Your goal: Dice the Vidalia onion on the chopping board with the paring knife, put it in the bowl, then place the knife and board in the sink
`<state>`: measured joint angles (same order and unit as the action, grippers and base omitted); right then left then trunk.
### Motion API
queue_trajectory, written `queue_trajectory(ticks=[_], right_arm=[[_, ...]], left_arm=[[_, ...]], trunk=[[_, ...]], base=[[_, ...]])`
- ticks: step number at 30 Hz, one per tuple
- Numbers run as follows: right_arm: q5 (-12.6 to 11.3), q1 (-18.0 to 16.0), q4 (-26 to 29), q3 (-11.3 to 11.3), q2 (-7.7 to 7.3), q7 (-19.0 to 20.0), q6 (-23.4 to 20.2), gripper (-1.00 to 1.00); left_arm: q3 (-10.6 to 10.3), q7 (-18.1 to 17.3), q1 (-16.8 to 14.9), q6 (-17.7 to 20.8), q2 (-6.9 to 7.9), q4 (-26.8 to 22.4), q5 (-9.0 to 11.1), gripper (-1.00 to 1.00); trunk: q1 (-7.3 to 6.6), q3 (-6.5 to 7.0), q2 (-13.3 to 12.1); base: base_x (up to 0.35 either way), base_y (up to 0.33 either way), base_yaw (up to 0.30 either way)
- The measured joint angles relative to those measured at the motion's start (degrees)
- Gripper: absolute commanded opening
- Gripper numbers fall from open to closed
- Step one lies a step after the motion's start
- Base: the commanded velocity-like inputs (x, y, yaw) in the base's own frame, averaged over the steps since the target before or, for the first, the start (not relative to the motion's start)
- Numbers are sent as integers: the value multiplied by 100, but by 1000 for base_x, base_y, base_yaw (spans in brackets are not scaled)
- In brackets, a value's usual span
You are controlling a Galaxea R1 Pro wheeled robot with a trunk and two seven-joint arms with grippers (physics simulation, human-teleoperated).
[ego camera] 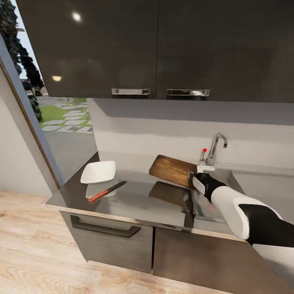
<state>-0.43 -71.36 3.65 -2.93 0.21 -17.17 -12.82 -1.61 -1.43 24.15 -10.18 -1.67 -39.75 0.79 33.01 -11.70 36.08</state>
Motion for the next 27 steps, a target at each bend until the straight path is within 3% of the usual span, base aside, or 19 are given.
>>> queue_trajectory(ticks=[6, 10, 13, 22, 27], right_arm=[[74, 2, -86, 16, 7, 233, -2, -100], [391, 4, -194, 39, 16, 446, -4, -100], [464, 3, -231, 14, 71, 565, -4, -100], [503, 57, -254, 27, 100, 835, -69, -100], [511, 142, -258, 20, 96, 822, -103, -100]], left_arm=[[0, 0, 0, 5, 0, -66, 0, 100], [0, 1, 0, -1, 6, -82, -7, 100], [-1, 0, 0, -1, 10, -101, -8, 100], [0, 2, -5, 5, 3, -119, -2, 100], [2, 1, -2, 7, 0, -121, 0, 100]], trunk=[[0, 0, 0], [0, 0, -1], [0, 0, 0], [0, 0, 0], [-1, 0, 0]], base=[[0, 0, 0], [0, 0, 0], [0, 0, 0], [0, 3, 0], [17, 216, 0]])
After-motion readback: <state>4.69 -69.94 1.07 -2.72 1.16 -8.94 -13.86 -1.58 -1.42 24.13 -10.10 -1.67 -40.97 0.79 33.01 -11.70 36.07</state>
